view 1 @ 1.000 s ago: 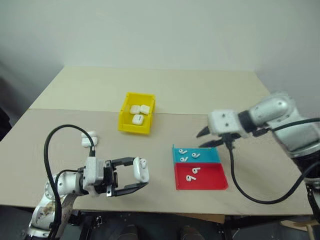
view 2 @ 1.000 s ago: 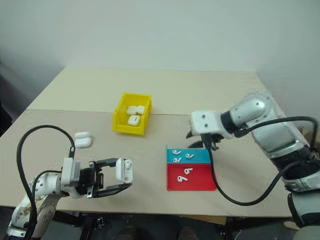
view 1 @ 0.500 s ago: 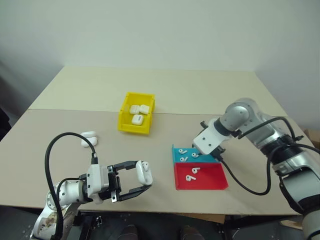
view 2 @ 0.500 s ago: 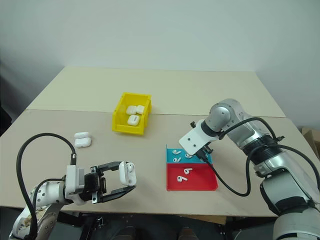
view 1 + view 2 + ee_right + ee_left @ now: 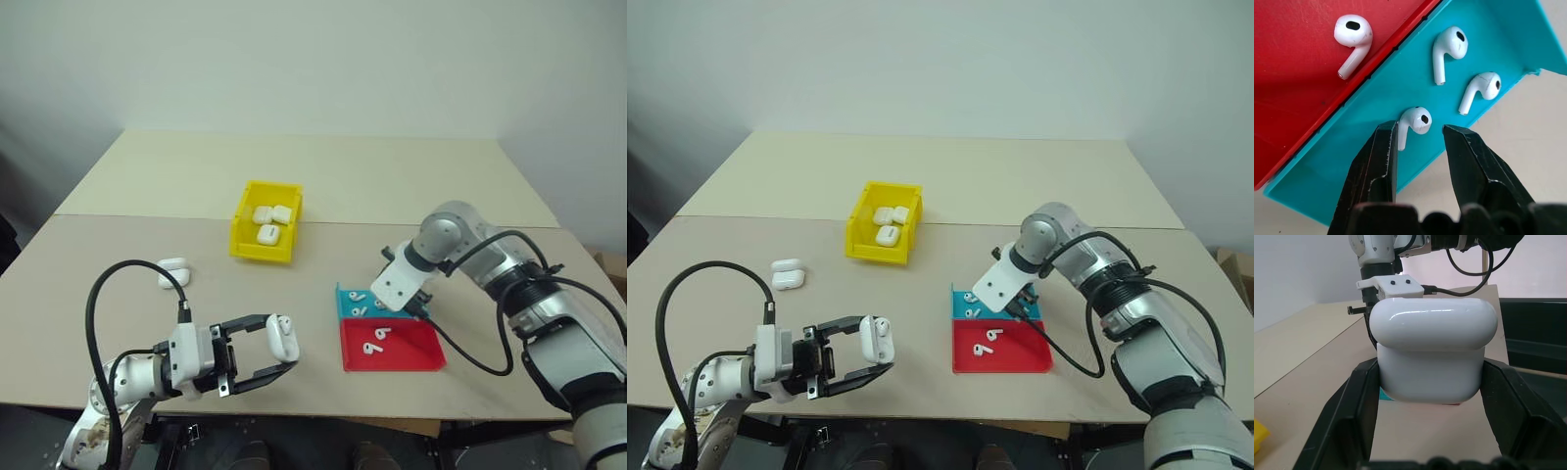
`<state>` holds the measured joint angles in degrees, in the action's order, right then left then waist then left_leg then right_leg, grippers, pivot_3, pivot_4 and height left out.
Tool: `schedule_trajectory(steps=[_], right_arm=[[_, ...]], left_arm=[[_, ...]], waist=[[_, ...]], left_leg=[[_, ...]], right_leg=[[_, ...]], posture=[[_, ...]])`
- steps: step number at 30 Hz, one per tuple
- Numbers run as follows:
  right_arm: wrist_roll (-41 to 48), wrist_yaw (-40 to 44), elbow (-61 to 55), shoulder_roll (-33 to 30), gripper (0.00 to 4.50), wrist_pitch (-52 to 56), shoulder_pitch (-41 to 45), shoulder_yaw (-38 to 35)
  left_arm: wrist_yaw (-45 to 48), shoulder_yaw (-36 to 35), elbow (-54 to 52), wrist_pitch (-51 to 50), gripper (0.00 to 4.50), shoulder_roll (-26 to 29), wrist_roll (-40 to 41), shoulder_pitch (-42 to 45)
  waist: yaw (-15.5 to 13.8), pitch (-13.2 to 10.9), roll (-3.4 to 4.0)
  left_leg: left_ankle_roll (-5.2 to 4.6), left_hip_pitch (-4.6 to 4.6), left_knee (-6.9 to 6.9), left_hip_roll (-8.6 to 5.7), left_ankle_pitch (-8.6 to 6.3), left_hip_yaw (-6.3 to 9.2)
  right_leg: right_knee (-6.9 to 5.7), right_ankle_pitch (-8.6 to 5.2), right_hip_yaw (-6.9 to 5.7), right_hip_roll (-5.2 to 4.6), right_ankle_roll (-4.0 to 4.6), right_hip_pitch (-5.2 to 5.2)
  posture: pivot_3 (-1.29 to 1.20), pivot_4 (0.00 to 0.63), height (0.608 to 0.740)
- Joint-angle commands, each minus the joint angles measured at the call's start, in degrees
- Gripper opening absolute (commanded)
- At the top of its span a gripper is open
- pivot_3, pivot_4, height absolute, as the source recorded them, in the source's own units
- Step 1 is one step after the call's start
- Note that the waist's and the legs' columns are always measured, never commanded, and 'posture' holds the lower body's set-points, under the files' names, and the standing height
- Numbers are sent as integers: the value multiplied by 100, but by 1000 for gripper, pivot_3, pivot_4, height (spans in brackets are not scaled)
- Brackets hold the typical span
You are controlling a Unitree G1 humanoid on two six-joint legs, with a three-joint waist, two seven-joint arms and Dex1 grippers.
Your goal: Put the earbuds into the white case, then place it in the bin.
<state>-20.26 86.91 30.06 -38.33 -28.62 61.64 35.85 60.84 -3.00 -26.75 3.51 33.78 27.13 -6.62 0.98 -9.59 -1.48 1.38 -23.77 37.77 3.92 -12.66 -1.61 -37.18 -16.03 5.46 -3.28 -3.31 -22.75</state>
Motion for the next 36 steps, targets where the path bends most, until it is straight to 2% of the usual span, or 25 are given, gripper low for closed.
schedule_trajectory(steps=[1,14,36], right_arm=[[-86,-4,60,45,1837,-207,153,-15],[-338,-59,161,148,1837,-242,67,-14],[-285,31,54,222,1837,-161,10,-24]], left_arm=[[-50,9,-162,140,2784,13,2,53],[-123,79,-159,182,2784,0,-68,71],[-161,106,-127,226,2784,-13,-142,105]], waist=[[0,0,0],[4,0,1],[3,0,1]], left_leg=[[0,0,0,0,0,0],[0,1,0,0,0,0],[0,3,0,0,0,0]], right_leg=[[0,0,0,0,0,0],[-2,0,0,0,0,1],[-3,0,0,0,0,3]], posture=[[0,150,740],[0,150,740],[0,150,740]])
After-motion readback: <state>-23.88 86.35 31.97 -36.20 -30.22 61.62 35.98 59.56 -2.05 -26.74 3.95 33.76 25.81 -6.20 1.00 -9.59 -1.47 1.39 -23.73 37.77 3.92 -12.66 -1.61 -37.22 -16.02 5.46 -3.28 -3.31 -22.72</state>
